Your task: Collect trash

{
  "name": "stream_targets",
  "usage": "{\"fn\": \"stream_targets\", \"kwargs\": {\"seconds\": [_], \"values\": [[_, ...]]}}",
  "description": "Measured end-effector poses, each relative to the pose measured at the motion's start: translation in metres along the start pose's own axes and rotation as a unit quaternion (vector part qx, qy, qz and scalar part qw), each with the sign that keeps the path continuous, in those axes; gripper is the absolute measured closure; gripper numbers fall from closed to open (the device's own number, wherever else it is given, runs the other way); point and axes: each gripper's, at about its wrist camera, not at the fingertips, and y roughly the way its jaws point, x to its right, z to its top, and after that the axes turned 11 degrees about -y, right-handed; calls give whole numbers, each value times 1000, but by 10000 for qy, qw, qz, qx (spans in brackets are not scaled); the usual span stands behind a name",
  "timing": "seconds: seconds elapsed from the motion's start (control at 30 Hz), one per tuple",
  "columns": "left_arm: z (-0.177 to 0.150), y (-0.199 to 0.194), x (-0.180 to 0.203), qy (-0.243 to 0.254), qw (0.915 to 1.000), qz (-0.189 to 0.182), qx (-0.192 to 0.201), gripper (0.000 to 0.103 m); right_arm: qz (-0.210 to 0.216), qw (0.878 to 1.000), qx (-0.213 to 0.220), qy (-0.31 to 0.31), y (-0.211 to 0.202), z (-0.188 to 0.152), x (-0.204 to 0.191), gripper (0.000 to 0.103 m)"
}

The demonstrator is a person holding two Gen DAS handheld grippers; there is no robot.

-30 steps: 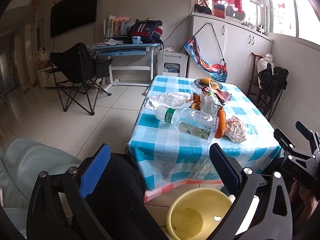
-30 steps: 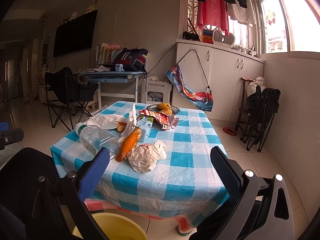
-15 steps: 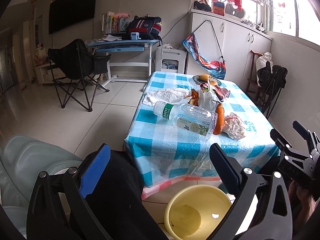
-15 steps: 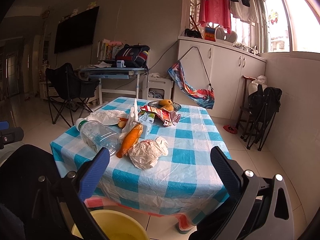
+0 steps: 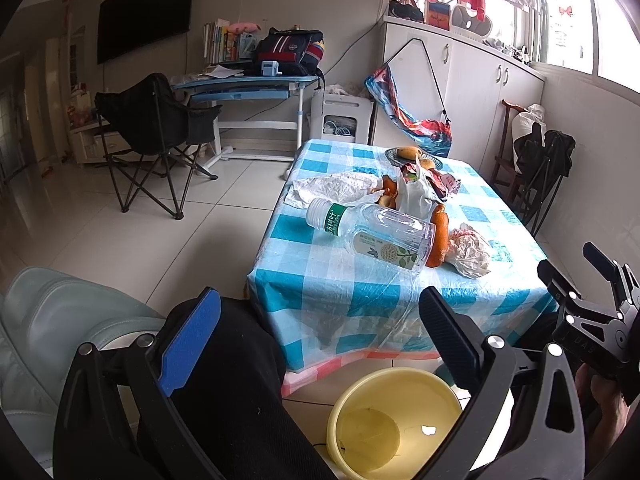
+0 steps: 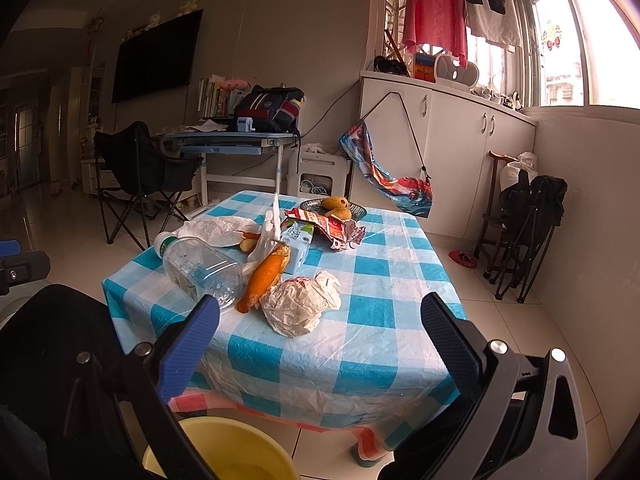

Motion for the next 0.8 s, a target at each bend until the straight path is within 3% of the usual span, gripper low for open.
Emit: {"fn": "stream_targets", "kwargs": {"seconds": [0.27,0.53,0.8], "values": [[0,2,-1,-27,10000,-21,-47,7,73,10000,-33,-57,1,1,-3,6],[6,12,-14,-419,9980,-267,-401,7,326,9994,-93,-11,5,3,-3,6],[18,54,-14,-1348,9808,-699,-1226,7,790,9963,-346,57,27,9,2,6]]}}
